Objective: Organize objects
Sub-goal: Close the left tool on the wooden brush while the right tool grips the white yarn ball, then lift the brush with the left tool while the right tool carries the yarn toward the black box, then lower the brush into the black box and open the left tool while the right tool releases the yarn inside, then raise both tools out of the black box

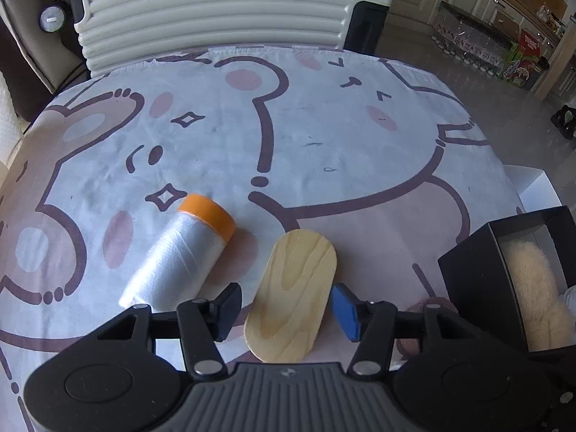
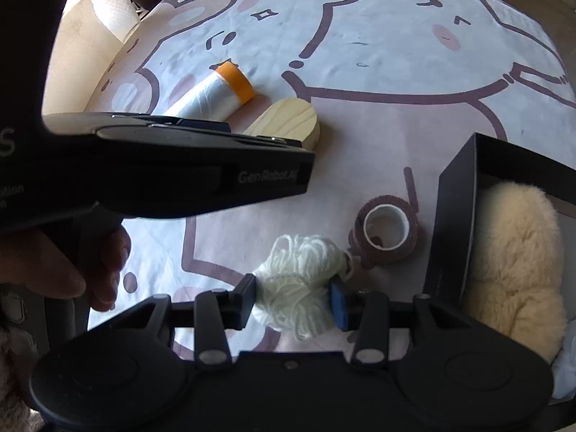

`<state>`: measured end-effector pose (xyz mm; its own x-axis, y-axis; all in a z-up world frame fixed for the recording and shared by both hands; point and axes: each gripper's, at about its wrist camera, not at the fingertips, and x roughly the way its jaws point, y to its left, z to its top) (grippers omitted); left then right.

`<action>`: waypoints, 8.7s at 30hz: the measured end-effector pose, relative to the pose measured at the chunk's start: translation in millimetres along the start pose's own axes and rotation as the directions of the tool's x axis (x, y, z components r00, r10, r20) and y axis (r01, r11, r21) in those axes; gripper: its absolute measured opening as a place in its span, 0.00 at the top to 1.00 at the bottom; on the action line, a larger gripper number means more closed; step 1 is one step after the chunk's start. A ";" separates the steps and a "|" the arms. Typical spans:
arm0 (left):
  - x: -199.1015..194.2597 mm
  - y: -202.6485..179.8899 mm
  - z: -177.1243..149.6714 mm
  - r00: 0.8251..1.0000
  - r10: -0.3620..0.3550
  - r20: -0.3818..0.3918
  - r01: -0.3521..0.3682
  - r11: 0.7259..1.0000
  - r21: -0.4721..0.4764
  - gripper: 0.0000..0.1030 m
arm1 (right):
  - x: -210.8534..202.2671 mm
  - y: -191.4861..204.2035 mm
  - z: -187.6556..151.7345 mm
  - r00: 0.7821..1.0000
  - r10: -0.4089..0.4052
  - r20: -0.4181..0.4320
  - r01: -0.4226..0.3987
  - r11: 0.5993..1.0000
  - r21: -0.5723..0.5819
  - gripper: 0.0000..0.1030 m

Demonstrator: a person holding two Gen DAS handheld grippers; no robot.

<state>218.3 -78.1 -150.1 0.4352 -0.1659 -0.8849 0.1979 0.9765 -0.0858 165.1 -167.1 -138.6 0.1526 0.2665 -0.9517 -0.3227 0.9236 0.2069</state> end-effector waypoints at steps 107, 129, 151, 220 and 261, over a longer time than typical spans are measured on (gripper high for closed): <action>-149.2 21.6 -28.8 0.978 0.108 0.180 -0.081 0.985 -0.152 0.57 | -134.2 -4.9 -25.2 0.876 -0.196 0.441 0.138 0.977 0.161 0.58; -123.7 -83.8 -14.3 0.983 -0.026 0.183 0.032 0.999 -0.030 0.57 | -166.0 -103.0 -72.1 0.845 -0.326 0.423 0.180 0.920 0.349 0.58; -105.0 -161.2 -16.0 0.972 -0.192 0.137 0.196 0.981 -0.016 0.57 | -183.2 -165.7 -105.8 0.843 -0.349 0.409 0.109 0.856 0.505 0.58; -50.3 -127.9 20.5 0.982 -0.135 0.132 0.126 0.989 0.076 0.44 | -84.0 -203.4 -44.6 0.910 -0.254 0.326 0.020 0.815 0.580 0.58; -41.1 -120.8 18.4 0.986 -0.126 0.105 0.119 0.990 0.071 0.39 | -53.9 -204.1 -50.5 0.971 -0.224 0.087 0.143 0.831 0.538 0.76</action>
<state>192.6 -191.8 -95.0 0.4970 -0.3013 -0.8138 0.3104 0.9375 -0.1576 175.5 -383.9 -141.0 0.3014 0.0760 -0.9505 0.2564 0.9536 0.1576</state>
